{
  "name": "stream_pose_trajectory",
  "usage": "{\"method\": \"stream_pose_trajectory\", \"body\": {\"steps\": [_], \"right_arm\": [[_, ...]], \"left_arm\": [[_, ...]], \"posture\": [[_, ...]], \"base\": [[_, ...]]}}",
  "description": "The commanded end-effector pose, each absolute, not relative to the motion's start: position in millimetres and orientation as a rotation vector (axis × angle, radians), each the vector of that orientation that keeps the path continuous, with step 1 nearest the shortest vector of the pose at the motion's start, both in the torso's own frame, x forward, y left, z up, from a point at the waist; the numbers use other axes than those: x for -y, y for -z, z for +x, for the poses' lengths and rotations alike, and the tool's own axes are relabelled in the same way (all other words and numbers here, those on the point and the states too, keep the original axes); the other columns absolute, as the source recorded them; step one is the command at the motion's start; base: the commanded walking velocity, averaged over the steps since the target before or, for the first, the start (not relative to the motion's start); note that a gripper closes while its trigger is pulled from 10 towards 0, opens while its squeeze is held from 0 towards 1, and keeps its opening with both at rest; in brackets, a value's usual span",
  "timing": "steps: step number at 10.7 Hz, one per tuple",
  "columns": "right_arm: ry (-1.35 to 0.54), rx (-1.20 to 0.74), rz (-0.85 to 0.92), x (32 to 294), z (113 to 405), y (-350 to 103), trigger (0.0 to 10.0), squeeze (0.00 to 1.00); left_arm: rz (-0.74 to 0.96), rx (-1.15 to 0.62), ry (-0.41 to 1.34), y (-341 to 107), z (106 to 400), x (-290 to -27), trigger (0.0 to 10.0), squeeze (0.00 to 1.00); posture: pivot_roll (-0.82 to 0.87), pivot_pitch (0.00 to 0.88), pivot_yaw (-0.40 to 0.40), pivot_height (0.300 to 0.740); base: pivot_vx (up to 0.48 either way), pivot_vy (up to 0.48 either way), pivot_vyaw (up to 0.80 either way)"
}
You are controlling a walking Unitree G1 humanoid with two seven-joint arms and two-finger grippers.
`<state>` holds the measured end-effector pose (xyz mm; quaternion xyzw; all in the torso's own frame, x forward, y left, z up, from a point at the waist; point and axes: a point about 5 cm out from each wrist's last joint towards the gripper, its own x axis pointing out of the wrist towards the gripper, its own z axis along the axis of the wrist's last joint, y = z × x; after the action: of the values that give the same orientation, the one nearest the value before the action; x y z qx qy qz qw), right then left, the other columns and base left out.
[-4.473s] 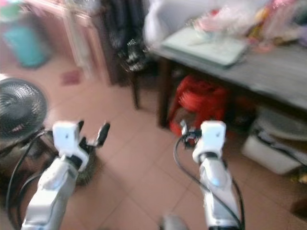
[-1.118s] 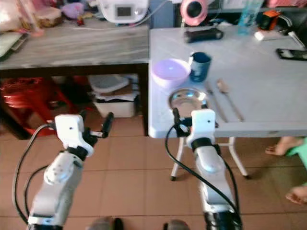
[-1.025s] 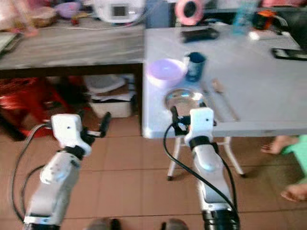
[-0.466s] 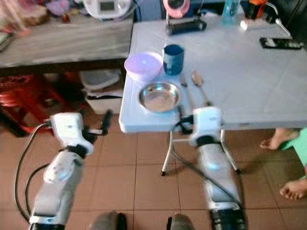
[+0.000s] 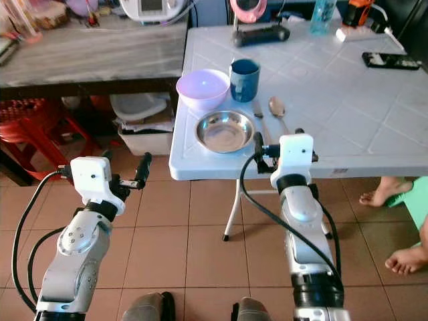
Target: Setting the table
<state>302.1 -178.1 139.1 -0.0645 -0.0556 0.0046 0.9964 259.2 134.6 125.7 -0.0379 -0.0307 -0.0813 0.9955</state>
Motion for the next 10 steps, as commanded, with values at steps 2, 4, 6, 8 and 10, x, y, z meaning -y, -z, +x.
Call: {"method": "stream_pose_trajectory", "body": {"steps": [2,4,6,8,10], "right_arm": [[-0.011,0.123,-0.093,182,304,-143,10.0,0.0],[-0.035,0.108,-0.064,185,312,-145,10.0,0.0],[-0.095,0.113,0.005,182,324,-153,10.0,0.0],[-0.157,0.131,0.045,171,333,-163,10.0,0.0],[-0.176,0.122,0.093,166,335,-164,10.0,0.0]], "left_arm": [[-0.059,0.065,0.158,-130,258,-137,10.0,0.0],[-0.047,0.049,0.161,-129,252,-138,10.0,0.0],[-0.029,0.037,0.172,-130,248,-141,10.0,0.0],[-0.018,0.032,0.181,-132,247,-140,10.0,0.0],[-0.011,0.029,0.19,-133,246,-141,10.0,0.0]], "posture": [[0.01,0.142,0.093,0.74],[0.02,0.178,0.112,0.74],[0.04,0.2,0.124,0.74],[0.05,0.214,0.135,0.74],[0.06,0.214,0.138,0.74]], "base": [[0.0,0.0,0.0],[0.0,0.0,0.0],[0.0,0.0,0.0],[0.0,0.0,0.0],[0.0,0.0,0.0]]}}
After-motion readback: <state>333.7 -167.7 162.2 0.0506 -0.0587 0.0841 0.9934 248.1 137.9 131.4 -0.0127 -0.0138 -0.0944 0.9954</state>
